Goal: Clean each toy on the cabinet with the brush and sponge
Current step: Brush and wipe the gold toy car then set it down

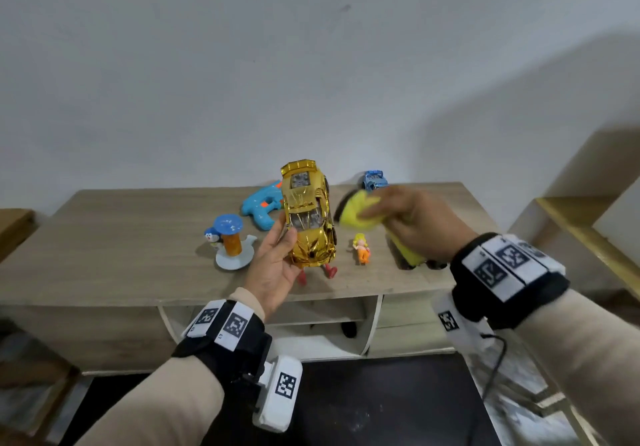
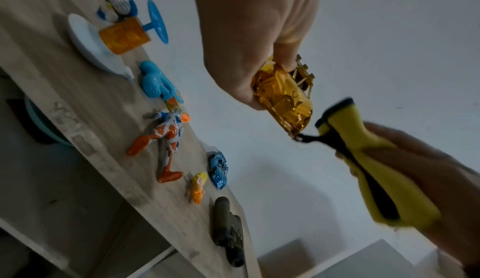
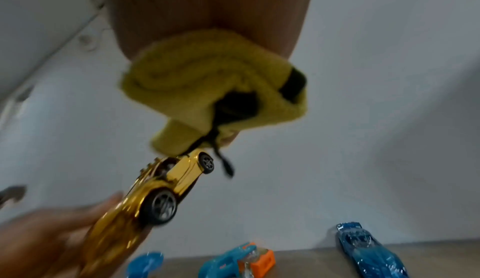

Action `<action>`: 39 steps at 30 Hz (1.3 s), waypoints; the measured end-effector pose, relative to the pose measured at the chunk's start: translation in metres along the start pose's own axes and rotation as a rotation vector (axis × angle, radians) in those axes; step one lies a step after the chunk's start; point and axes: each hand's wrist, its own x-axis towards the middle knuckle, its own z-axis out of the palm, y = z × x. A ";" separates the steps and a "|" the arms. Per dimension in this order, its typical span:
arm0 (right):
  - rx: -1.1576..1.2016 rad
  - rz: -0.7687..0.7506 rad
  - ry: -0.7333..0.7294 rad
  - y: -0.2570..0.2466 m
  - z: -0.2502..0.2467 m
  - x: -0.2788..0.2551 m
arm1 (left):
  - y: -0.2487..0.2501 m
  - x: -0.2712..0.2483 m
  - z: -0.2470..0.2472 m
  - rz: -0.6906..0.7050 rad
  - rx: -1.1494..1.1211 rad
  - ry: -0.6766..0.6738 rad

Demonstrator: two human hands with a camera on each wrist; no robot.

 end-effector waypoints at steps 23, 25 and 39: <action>-0.023 0.207 0.073 0.024 0.025 -0.031 | -0.054 0.026 0.052 -0.059 0.050 -0.061; -0.025 0.190 0.014 0.039 0.019 -0.043 | -0.060 0.037 0.056 -0.072 0.059 -0.040; -0.203 0.689 0.099 0.253 -0.035 -0.067 | -0.136 0.095 0.112 -0.136 0.146 0.018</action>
